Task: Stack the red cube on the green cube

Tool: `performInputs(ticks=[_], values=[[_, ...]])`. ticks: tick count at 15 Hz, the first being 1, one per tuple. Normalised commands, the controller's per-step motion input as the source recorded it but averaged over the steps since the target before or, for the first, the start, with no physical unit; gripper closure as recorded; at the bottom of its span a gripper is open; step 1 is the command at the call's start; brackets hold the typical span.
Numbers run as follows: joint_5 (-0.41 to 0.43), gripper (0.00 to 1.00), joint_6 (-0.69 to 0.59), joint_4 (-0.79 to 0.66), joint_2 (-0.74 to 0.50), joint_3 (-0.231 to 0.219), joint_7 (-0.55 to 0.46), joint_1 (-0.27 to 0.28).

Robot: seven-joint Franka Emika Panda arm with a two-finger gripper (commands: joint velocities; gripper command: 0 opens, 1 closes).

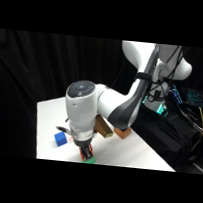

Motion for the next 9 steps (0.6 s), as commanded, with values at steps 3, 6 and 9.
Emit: performInputs(ticks=[3,6,9], values=[[0.165,0.16,-0.03,0.16,0.07,0.032,-0.15,-0.005],[0.162,0.01,-0.05,0.15,0.06,0.03,-0.14,0.001],[0.158,0.0,-0.07,0.13,0.03,0.025,-0.14,0.004]])
